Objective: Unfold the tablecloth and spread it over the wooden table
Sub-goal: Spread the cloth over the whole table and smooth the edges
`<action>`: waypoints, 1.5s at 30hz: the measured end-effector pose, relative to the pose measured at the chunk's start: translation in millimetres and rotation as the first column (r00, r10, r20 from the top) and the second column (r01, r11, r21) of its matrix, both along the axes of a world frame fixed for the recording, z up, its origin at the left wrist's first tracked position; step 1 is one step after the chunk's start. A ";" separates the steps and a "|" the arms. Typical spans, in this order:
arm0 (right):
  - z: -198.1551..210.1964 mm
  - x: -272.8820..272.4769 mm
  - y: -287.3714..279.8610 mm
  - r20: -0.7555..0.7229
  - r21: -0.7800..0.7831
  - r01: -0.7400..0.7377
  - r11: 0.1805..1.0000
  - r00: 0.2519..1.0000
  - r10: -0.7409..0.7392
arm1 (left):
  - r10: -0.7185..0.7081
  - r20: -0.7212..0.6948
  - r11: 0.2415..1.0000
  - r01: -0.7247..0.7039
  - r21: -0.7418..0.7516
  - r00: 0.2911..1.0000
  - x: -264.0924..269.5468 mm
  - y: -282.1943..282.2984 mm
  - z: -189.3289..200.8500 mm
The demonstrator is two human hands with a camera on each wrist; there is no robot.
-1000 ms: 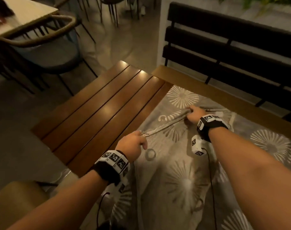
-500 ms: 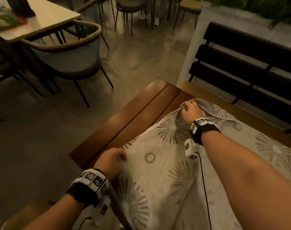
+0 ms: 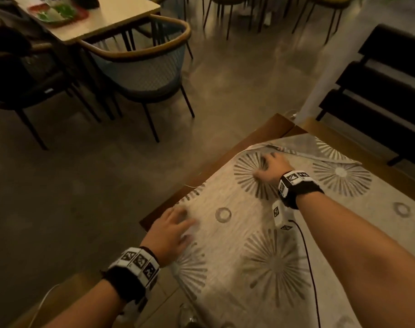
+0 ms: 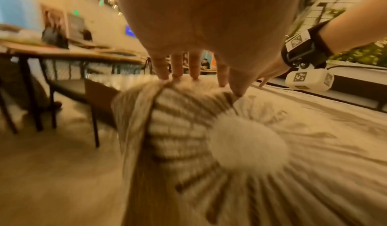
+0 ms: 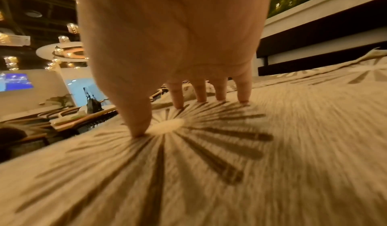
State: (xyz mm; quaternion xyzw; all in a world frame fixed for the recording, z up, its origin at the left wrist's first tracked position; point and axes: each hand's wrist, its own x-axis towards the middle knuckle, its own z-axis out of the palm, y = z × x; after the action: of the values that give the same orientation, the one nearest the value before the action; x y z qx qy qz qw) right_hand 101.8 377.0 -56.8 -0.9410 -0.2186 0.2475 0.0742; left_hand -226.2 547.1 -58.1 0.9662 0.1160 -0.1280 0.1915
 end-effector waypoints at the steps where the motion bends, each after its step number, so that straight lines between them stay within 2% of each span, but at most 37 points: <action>1: -1.9 -1.7 1.6 -0.020 -0.039 -0.015 0.999 1.000 0.014 | 0.003 -0.085 1.000 -0.004 -0.012 0.996 -2.1 -1.8 -3.4; 3: -4.2 -0.2 1.5 -0.022 -0.054 -0.033 0.998 0.999 0.031 | 0.088 -0.144 0.995 -0.092 -0.023 0.986 -3.0 -0.6 -9.9; 7: -4.4 6.6 -1.9 -0.032 -0.037 -0.031 0.999 0.999 0.030 | 0.392 -0.076 0.908 -0.399 -0.129 0.917 -6.1 11.6 -9.1; 9: -2.2 1.3 2.3 0.024 -0.062 -0.048 0.997 0.998 0.049 | 0.460 -0.007 0.877 -0.456 -0.149 0.888 -6.7 20.8 -8.6; 12: 3.8 -20.1 20.7 0.153 -0.063 -0.121 0.991 0.980 0.130 | 0.537 0.054 0.843 -0.532 -0.078 0.842 -0.1 35.5 -7.4; 14: 5.0 -35.6 30.9 0.035 -0.039 -0.131 0.991 0.991 0.132 | 0.573 0.020 0.816 -0.568 -0.104 0.820 5.4 45.3 -5.2; 16: 0.7 -45.0 35.2 -0.073 -0.081 -0.128 0.988 0.990 0.123 | 0.604 0.002 0.792 -0.599 -0.119 0.797 9.9 53.5 -1.4; 18: -6.3 -46.6 37.9 -0.054 -0.110 -0.160 0.981 0.986 0.155 | 0.650 0.028 0.756 -0.644 -0.114 0.759 10.7 62.1 3.5; 21: -13.3 -41.3 46.9 -0.011 -0.074 -0.189 0.979 0.982 0.189 | 0.686 0.076 0.725 -0.672 -0.149 0.723 6.4 74.7 5.6; 23: -14.4 -42.0 56.2 -0.004 -0.070 -0.194 0.978 0.981 0.195 | 0.674 0.004 0.715 -0.651 -0.255 0.738 -4.6 81.9 -0.9; 25: -14.4 -43.9 63.6 -0.001 -0.070 -0.180 0.981 0.984 0.180 | 0.597 -0.120 0.712 -0.593 -0.375 0.793 -18.9 86.7 -8.9; 26: -14.3 -44.9 65.9 -0.002 -0.069 -0.172 0.983 0.985 0.172 | 0.573 -0.147 0.715 -0.579 -0.391 0.806 -25.6 89.1 -9.9; 27: -14.1 -45.7 66.9 -0.003 -0.067 -0.167 0.984 0.986 0.167 | 0.582 -0.108 0.718 -0.572 -0.396 0.806 -31.1 92.7 -11.9; 29: -13.2 -47.8 65.7 0.004 -0.063 -0.170 0.983 0.985 0.170 | 0.678 0.065 0.697 -0.612 -0.374 0.732 -37.9 102.3 -16.9; 30: -12.1 -49.0 63.7 0.010 -0.060 -0.179 0.982 0.984 0.180 | 0.707 0.088 0.678 -0.636 -0.368 0.702 -38.8 105.6 -18.2; 31: -10.3 -50.4 60.6 0.015 -0.055 -0.190 0.980 0.981 0.191 | 0.690 0.041 0.689 -0.639 -0.341 0.723 -37.9 107.5 -20.6; 33: -4.7 -52.8 50.3 0.034 -0.031 -0.190 0.981 0.981 0.191 | 0.559 -0.234 0.788 -0.598 -0.148 0.795 -31.6 108.6 -22.5; 34: -1.5 -52.5 42.5 0.053 -0.019 -0.172 0.985 0.984 0.172 | 0.501 -0.347 0.839 -0.544 -0.032 0.793 -25.9 110.9 -19.5; 35: 2.5 -50.8 32.0 0.070 -0.011 -0.142 0.990 0.987 0.143 | 0.470 -0.379 0.872 -0.484 0.065 0.797 -16.2 112.5 -12.9; 37: 10.7 -42.7 4.4 0.079 -0.012 -0.054 0.998 0.995 0.055 | 0.415 -0.289 0.909 -0.382 0.165 0.863 15.2 110.5 9.5; 39: 18.9 -34.5 -28.8 0.076 -0.027 0.045 0.999 0.996 -0.043 | 0.306 -0.171 0.945 -0.277 0.175 0.936 57.7 94.1 32.3; 41: 28.3 -29.8 -63.4 0.056 -0.048 0.130 0.990 0.990 -0.128 | 0.134 -0.068 0.980 -0.122 0.156 0.989 104.4 62.7 50.8; 43: 35.8 -28.2 -96.9 0.039 -0.054 0.191 0.980 0.981 -0.189 | -0.046 0.003 0.990 0.046 0.131 0.999 148.7 24.4 62.1; 45: 37.7 -27.0 -126.3 0.020 -0.058 0.217 0.975 0.976 -0.216 | -0.168 0.036 0.983 0.164 0.081 0.985 184.2 -13.1 65.1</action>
State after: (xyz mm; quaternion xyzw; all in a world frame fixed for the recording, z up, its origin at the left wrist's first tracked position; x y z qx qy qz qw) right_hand 74.8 250.7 -19.1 -0.9626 -0.1079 0.2380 0.0711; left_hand -41.9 534.0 7.0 0.9817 0.0359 -0.1185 0.1448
